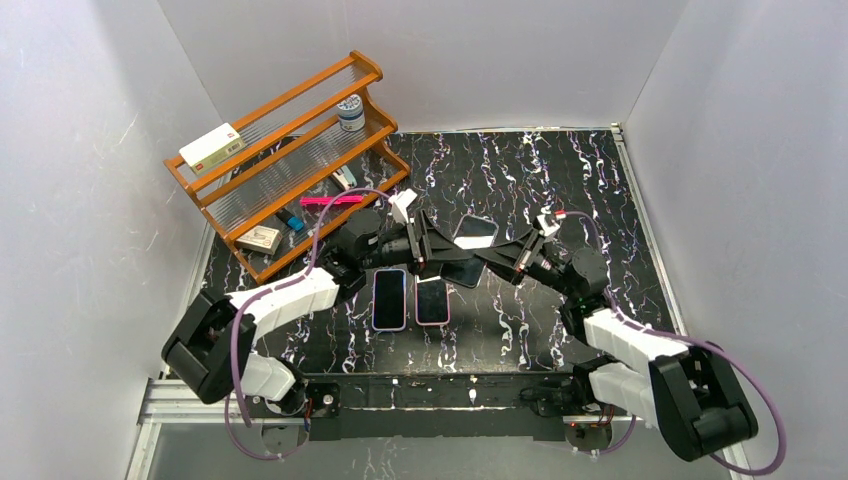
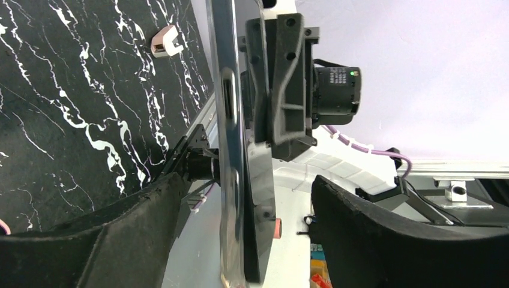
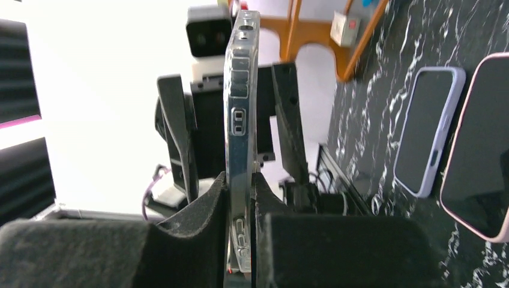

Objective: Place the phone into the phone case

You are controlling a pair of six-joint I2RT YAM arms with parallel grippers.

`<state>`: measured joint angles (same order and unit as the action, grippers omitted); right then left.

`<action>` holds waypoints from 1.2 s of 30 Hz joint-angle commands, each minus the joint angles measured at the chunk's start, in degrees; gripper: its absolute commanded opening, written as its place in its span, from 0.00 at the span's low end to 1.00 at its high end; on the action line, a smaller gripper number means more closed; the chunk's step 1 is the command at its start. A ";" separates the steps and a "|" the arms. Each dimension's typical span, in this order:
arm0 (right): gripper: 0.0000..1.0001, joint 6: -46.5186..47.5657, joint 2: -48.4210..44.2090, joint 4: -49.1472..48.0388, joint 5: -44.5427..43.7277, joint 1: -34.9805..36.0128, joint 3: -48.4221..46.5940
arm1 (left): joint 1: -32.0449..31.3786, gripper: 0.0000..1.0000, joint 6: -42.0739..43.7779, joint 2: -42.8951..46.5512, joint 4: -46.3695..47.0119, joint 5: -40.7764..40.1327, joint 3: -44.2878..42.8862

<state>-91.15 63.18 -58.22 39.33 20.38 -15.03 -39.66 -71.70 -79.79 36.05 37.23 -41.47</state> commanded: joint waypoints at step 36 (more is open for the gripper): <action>0.10 -8.45 -17.10 5.33 -23.60 0.71 6.89 | -6.53 0.29 -2.31 -3.84 16.42 -15.00 -2.77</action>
<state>-101.03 48.90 -49.56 15.62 20.67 -10.13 -45.74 -73.12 -84.36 50.04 25.17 -43.94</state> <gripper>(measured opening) 0.199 0.367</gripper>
